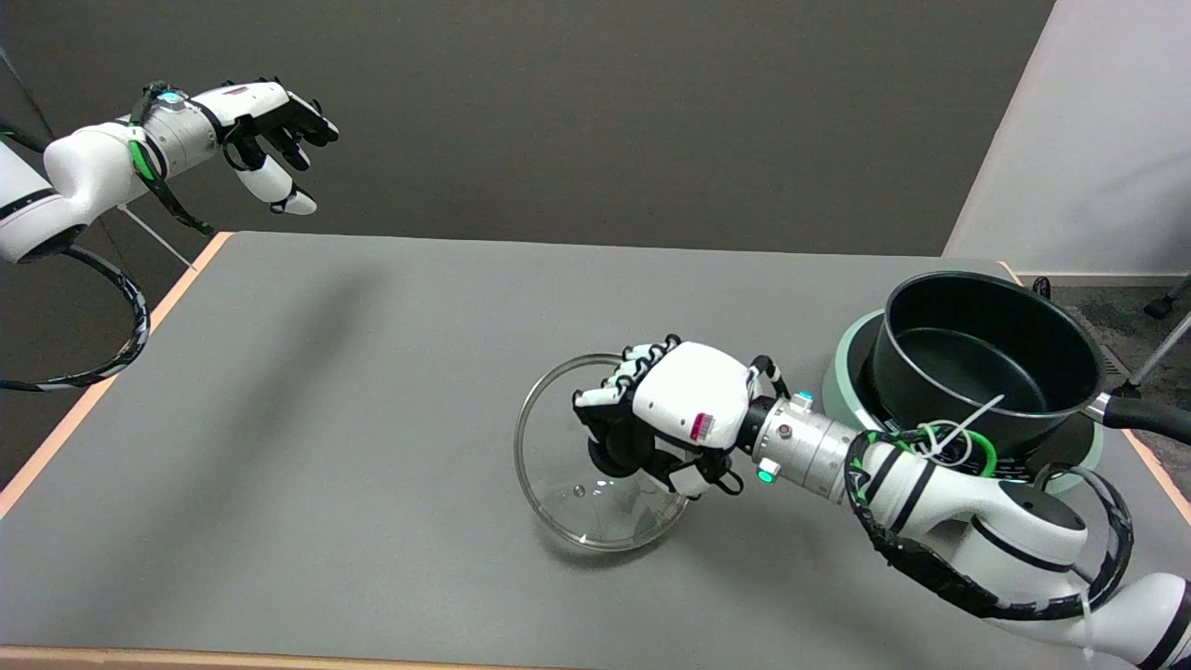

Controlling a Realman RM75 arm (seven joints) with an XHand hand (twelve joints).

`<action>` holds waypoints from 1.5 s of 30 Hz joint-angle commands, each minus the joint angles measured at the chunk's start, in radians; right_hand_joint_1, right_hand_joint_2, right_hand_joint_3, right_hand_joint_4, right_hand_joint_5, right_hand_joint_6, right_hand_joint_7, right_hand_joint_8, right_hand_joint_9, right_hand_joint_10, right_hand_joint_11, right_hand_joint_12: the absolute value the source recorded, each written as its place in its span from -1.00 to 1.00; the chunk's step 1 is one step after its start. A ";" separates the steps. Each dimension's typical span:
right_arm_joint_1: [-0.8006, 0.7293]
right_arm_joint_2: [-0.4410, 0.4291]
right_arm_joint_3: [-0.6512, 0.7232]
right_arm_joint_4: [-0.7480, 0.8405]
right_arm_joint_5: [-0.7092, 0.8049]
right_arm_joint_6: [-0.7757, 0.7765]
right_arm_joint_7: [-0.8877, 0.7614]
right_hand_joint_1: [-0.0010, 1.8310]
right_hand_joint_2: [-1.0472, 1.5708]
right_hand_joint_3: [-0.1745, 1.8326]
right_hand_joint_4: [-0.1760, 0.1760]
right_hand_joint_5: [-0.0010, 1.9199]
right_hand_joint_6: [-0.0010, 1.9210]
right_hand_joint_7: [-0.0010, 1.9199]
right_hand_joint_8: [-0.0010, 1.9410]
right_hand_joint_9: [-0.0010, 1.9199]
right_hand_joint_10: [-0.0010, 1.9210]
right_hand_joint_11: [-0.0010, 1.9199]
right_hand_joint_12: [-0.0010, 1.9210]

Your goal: Pick up the pot lid.

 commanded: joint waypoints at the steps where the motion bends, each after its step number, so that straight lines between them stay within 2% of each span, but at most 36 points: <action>1: 0.009 0.045 0.061 0.025 0.000 0.004 0.090 0.46 0.46 -0.05 1.00 -0.48 0.65 -0.19 0.63 -0.33 1.00 -0.45 0.58; 14: 0.014 0.052 0.196 0.029 0.000 0.060 0.211 0.47 0.45 -0.05 1.00 -0.47 0.65 -0.17 0.60 -0.30 1.00 -0.43 0.57; 21: 0.070 0.066 0.264 0.027 0.000 0.045 0.247 0.47 0.45 -0.05 1.00 -0.47 0.65 -0.17 0.59 -0.29 1.00 -0.42 0.56; 30: 0.248 0.102 0.233 0.010 0.000 -0.049 0.323 0.47 0.45 -0.06 1.00 -0.46 0.64 -0.16 0.57 -0.29 1.00 -0.41 0.54; 37: 0.445 0.122 0.179 -0.054 -0.001 -0.091 0.395 0.47 0.45 -0.07 1.00 -0.45 0.62 -0.15 0.56 -0.28 1.00 -0.39 0.51; 45: 0.523 0.165 0.183 -0.151 -0.001 -0.116 0.489 0.47 0.44 -0.06 1.00 -0.45 0.61 -0.14 0.55 -0.27 1.00 -0.38 0.51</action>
